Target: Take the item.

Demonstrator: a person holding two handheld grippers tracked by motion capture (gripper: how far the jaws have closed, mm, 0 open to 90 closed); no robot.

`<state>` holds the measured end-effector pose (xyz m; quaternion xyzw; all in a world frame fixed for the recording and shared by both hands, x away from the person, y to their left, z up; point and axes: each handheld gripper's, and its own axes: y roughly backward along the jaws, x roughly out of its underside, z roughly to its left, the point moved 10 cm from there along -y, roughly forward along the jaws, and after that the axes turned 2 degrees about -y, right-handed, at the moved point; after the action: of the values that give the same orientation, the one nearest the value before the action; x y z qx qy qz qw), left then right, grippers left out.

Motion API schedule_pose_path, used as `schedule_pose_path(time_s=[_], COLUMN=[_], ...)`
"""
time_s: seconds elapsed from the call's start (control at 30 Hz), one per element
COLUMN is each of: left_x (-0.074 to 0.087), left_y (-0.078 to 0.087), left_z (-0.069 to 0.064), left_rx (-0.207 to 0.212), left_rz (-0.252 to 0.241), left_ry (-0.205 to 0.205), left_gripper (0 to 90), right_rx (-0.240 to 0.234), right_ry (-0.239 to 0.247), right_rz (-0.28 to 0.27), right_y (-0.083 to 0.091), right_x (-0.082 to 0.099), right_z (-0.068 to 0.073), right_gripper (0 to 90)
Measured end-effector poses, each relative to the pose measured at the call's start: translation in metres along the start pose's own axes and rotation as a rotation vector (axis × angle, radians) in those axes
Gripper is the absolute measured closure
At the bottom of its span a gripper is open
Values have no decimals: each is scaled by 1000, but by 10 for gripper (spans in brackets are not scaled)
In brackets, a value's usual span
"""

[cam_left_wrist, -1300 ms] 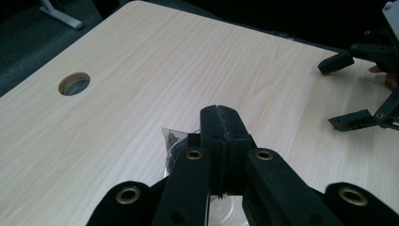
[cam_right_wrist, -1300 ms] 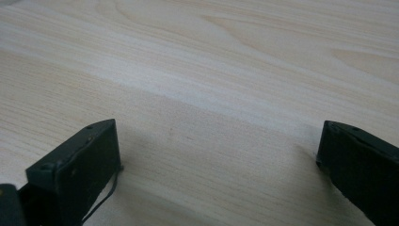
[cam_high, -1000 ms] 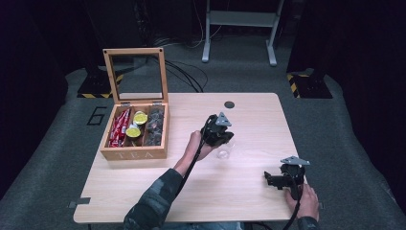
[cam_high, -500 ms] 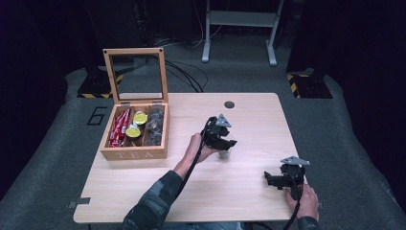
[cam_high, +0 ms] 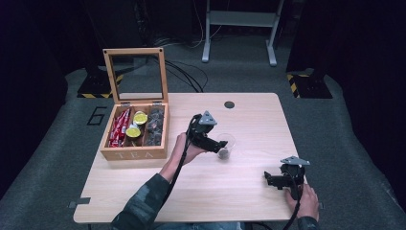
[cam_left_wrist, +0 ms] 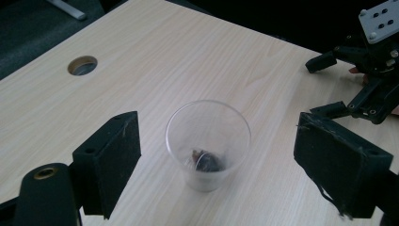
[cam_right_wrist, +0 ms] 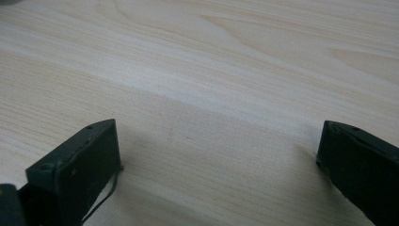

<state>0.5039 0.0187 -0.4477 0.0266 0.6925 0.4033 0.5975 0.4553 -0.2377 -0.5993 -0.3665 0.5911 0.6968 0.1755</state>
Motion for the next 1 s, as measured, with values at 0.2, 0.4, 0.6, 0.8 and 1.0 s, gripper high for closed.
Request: schedule_pose_path(time_s=[0.2,0.4,0.6,0.8,1.0], left_x=[13,31,50,77,110], left_y=[24,42,68,95,114], left_z=[16,27,38,46,53], left_rx=[-44,-84,-125,-181,-232], left_rz=[-13,-10,-32,-41,-33], left_ry=[34,71,103,122,149], left_gripper=[128,103,88,69,56], right_rx=[0,0,0,0,1], right_ry=[2,0,0,1,5], right_rz=[0,0,0,1,1], right_y=[0,0,0,0,0], right_x=[0,0,0,0,0], right_z=[0,0,0,0,0], right_gripper=[0,0,0,0,0])
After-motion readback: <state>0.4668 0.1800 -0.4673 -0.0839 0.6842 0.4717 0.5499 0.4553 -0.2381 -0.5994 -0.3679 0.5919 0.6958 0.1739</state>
